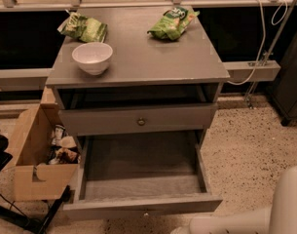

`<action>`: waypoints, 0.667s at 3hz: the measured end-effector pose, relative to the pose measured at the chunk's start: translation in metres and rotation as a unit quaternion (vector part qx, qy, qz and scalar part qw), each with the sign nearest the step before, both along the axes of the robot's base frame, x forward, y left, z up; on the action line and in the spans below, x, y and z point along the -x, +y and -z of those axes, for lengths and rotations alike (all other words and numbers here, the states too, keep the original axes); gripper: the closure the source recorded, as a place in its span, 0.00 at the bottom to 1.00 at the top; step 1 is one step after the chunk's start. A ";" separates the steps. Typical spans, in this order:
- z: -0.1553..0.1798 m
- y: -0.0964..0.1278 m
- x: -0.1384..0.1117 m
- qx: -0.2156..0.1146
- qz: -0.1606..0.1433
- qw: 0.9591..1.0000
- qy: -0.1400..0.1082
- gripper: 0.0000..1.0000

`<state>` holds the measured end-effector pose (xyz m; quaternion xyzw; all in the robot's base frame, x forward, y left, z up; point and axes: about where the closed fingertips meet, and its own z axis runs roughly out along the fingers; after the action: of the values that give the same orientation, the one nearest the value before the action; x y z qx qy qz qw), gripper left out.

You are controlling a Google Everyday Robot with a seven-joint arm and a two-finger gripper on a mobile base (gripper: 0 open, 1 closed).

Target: Close middle drawer

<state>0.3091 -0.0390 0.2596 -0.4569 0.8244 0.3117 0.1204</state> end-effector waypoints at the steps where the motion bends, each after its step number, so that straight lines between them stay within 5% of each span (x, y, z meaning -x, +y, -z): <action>1: -0.007 -0.020 -0.028 0.014 0.011 1.000 -0.025 1.00; 2: -0.006 -0.029 -0.054 0.016 0.015 0.999 -0.041 1.00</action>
Offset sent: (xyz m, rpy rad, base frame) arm 0.0876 -0.0423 0.0051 -0.0377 -0.1234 -0.0456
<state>0.3627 -0.0681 0.2654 -0.4583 0.8305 0.2781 0.1513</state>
